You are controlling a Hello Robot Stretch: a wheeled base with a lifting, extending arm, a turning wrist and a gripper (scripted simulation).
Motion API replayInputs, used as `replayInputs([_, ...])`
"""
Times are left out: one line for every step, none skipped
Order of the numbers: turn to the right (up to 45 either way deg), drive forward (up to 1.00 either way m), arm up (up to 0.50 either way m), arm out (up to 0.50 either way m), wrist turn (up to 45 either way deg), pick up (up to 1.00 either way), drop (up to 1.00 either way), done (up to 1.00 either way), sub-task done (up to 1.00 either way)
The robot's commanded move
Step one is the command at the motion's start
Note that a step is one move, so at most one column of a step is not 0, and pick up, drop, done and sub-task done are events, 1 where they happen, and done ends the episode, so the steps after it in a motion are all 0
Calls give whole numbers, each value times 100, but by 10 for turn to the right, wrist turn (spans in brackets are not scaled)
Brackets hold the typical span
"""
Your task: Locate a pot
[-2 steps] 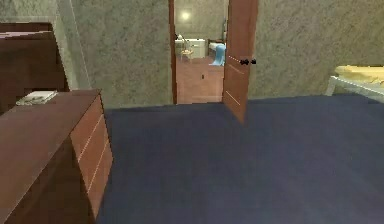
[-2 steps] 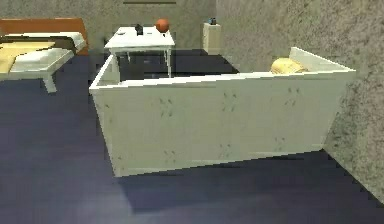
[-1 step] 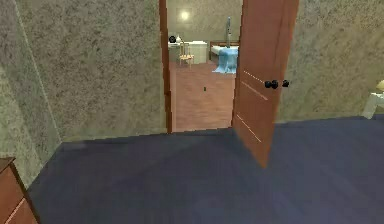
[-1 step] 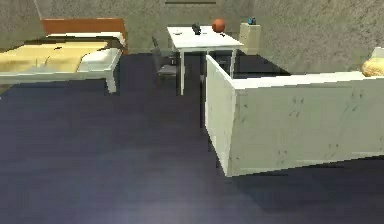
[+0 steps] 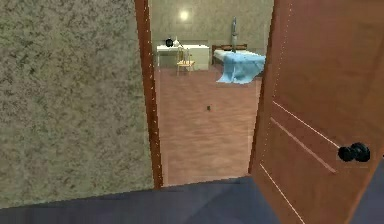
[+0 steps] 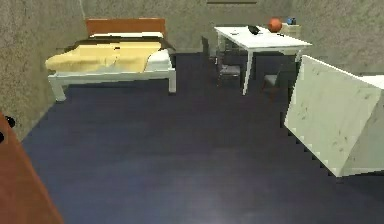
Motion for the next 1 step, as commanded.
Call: replayInputs([30,0,0,0,0,0,0,0,0])
